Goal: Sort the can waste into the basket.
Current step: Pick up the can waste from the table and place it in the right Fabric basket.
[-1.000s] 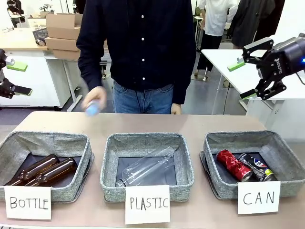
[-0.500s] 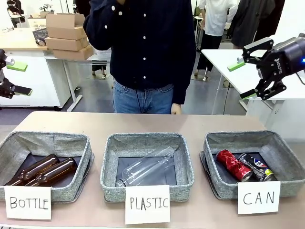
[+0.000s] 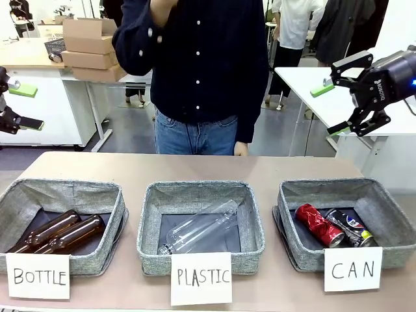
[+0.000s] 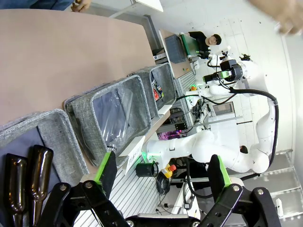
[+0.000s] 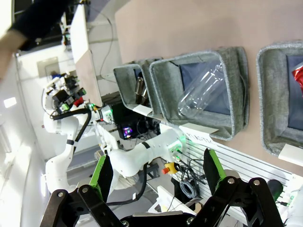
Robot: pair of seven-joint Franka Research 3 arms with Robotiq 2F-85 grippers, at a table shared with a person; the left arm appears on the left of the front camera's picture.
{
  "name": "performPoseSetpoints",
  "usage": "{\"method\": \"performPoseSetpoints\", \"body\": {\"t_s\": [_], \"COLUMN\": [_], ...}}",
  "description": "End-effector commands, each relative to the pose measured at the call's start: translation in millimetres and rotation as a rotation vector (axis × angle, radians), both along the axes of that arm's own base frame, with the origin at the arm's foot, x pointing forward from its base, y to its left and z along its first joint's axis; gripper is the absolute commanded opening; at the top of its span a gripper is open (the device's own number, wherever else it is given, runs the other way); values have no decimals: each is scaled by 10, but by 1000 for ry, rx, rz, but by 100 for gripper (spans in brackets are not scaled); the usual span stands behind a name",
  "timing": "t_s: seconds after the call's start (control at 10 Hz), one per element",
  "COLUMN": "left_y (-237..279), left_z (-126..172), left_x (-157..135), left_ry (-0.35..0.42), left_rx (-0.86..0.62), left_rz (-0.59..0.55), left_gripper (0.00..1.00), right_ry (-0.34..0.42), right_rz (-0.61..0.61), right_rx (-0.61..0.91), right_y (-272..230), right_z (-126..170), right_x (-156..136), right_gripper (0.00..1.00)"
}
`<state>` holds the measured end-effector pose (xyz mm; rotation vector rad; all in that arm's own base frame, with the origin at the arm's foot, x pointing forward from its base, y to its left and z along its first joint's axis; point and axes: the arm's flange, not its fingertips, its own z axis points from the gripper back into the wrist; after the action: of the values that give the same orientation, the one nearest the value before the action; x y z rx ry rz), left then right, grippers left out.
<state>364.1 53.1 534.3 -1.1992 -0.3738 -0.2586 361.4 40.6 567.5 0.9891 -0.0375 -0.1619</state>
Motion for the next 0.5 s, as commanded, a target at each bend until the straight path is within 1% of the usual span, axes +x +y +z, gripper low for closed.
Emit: {"method": "performPoseSetpoints", "body": {"t_s": [0.0,0.4], "left_y": [-7,-7], "left_z": [46,46], "left_x": [5,5], "left_ry": [4,4], "left_rx": [-21,-21], "left_rz": [7,7], "left_gripper": [100,100], "right_ry": [-18,-18], "right_rz": [9,9], "right_rx": [-11,-11], "right_y": [-14,-14], "right_z": [-18,-18], "right_x": [-20,-20], "right_gripper": [100,100]}}
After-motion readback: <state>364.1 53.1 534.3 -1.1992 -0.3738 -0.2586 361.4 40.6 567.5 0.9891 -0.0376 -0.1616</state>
